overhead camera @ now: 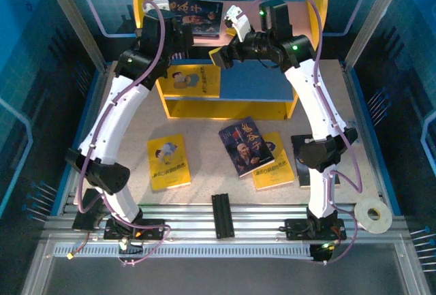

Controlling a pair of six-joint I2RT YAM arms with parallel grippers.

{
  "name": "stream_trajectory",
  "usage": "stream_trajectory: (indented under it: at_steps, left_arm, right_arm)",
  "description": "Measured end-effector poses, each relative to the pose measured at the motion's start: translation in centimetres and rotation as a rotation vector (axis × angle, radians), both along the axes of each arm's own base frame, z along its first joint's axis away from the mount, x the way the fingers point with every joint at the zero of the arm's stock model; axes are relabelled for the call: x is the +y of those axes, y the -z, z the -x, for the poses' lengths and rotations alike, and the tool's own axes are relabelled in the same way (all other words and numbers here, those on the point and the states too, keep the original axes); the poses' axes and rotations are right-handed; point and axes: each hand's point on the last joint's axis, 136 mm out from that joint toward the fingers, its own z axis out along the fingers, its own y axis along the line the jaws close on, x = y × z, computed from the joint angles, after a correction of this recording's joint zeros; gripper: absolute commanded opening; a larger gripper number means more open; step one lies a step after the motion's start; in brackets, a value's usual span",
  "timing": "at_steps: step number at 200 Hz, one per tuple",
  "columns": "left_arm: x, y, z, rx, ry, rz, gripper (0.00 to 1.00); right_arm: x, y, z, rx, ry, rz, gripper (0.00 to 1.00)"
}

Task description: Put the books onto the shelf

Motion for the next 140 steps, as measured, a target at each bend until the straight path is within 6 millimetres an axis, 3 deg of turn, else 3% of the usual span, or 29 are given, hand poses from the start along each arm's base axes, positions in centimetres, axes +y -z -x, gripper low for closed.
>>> stream_trajectory:
  at_steps: [62, 140]
  left_arm:
    - [-1.4, 1.0, -2.2, -0.01, 0.007, -0.026, 0.99]
    - [-3.9, 0.9, -2.0, -0.01, 0.059, -0.027, 0.99]
  right_arm:
    - [-0.3, 0.0, 0.0, -0.014, 0.004, 0.002, 1.0]
    - [-2.7, -0.6, -0.9, 0.012, 0.029, -0.056, 1.0]
